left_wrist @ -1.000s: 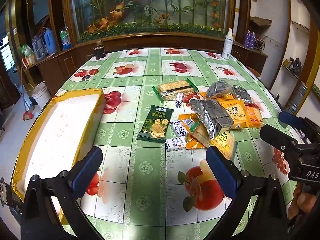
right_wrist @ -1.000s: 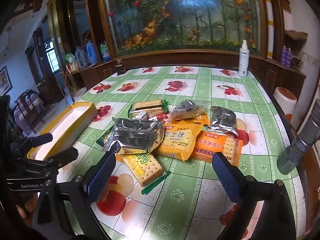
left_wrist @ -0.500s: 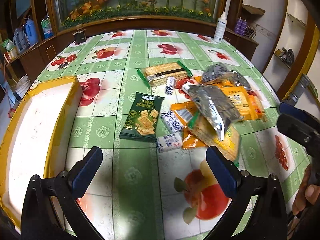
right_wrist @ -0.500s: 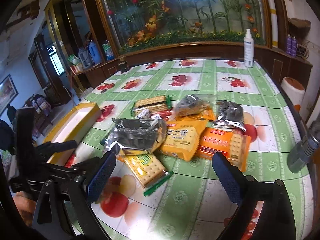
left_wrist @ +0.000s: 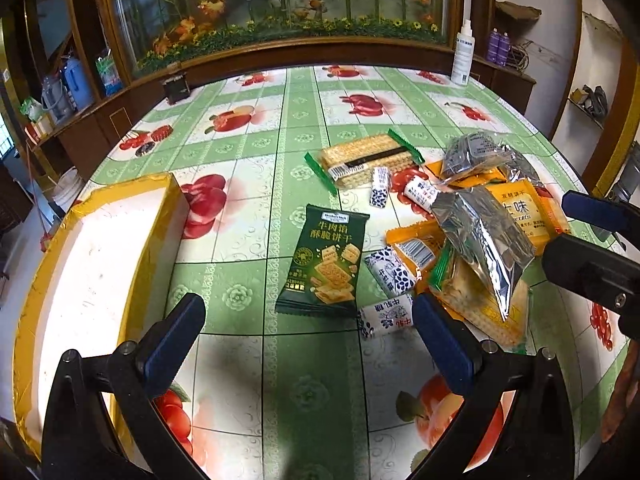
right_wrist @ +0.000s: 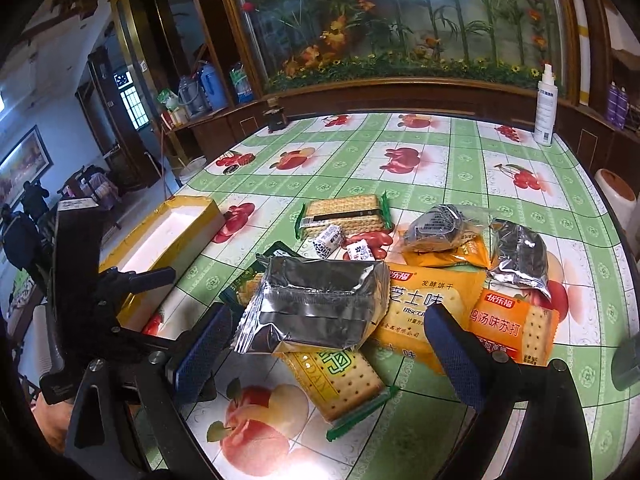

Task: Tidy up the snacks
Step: 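Move both tools toward the pile of snack packs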

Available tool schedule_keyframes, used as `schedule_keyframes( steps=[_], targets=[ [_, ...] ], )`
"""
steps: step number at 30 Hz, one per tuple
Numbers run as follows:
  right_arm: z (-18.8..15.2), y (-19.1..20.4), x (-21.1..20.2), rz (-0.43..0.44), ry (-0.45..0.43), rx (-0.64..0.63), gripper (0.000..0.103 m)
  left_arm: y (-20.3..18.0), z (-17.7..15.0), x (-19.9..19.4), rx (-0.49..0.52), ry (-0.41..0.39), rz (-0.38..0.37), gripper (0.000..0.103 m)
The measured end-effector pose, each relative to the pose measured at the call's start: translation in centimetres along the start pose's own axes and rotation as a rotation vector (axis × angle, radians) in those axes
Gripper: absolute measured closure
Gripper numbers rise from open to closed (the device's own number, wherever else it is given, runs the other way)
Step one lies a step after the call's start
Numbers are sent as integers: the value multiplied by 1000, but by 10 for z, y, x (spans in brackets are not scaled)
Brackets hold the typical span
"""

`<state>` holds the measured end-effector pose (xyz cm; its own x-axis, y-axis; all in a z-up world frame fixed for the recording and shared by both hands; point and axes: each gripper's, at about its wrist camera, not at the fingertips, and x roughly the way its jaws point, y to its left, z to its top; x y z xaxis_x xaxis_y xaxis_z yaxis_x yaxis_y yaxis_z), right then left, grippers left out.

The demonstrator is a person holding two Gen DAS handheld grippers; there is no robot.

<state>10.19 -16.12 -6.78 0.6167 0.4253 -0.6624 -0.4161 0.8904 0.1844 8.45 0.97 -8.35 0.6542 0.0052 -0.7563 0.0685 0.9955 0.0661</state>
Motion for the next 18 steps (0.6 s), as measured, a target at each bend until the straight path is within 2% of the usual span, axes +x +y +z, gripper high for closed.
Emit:
schedule_keyframes(
  steps=[7,18],
  targets=[
    [1,-4,-5,-100,-25,-22,5,6,5,-12,-23,-80,17,0],
    [6,6,-16,-298,-64,-69,5,9,5,-14,-35,-76,13,0]
  ],
)
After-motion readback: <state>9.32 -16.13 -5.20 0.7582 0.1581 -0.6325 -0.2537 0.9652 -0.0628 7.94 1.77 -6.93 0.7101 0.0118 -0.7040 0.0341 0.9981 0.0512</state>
